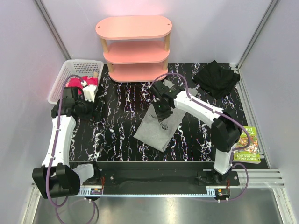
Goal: Fold and stack the t-shirts
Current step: Fold the tshirt
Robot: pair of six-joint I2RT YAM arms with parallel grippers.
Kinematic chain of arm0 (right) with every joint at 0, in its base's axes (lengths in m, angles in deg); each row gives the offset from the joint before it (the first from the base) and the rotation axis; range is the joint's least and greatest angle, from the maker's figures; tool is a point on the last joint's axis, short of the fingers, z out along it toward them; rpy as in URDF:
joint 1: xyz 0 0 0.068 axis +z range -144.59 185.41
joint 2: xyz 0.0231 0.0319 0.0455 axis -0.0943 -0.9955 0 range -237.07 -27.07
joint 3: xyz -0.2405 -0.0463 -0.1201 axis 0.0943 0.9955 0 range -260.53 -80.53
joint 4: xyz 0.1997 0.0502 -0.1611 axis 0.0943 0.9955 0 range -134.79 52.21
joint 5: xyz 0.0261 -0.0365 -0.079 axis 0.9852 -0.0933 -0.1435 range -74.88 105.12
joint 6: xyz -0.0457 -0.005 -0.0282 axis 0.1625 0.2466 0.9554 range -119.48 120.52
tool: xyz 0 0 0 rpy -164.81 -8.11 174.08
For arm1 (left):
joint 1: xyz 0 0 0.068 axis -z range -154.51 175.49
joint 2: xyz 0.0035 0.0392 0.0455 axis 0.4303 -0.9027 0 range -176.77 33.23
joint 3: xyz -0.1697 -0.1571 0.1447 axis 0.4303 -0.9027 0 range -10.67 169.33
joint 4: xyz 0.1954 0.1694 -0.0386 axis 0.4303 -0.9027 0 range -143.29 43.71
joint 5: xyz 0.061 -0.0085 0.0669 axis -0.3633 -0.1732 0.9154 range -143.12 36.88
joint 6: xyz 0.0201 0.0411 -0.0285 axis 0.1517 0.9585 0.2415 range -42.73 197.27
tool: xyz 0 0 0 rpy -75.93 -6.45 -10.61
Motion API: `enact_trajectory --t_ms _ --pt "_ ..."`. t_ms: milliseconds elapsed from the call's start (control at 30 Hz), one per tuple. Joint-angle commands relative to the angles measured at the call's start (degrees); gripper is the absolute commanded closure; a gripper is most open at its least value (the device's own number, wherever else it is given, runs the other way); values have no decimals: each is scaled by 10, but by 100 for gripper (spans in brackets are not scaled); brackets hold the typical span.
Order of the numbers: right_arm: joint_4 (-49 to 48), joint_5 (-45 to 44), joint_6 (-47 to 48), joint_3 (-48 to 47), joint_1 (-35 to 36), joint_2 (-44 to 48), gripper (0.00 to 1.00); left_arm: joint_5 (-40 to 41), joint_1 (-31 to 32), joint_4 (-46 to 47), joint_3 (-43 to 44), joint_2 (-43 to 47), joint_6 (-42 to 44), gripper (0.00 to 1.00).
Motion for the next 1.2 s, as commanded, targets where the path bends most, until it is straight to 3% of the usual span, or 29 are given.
enact_trajectory --t_ms 0,233,333,433,500,633,767,933,1033,1167 --pt "-32 11 25 -15 -29 -29 100 -19 -3 17 12 0 8 1" --pt "-39 18 26 -36 -61 -76 100 -23 -1 16 4 3 12 1" --pt "-43 3 24 -36 -66 -93 95 -29 -2 13 3 5 13 1" --pt "-44 -11 24 -49 -69 -107 74 -35 -3 11 -2 6 14 1" --pt "-42 -33 21 -58 -72 -107 55 -37 -1 8 -6 7 16 1" --pt "-40 -103 19 -94 -77 -93 39 -42 -2 2 -11 8 21 1" --pt "-5 -246 15 -137 -76 -80 37 -45 -2 -3 -11 11 21 1" --pt "18 -296 20 -124 -41 -17 43 -46 -2 -7 -11 15 21 1" --pt "17 -258 21 -68 23 26 44 -46 -3 -7 -12 14 20 1" --pt "14 -296 24 4 153 35 42 -43 -2 -6 -7 12 18 1"
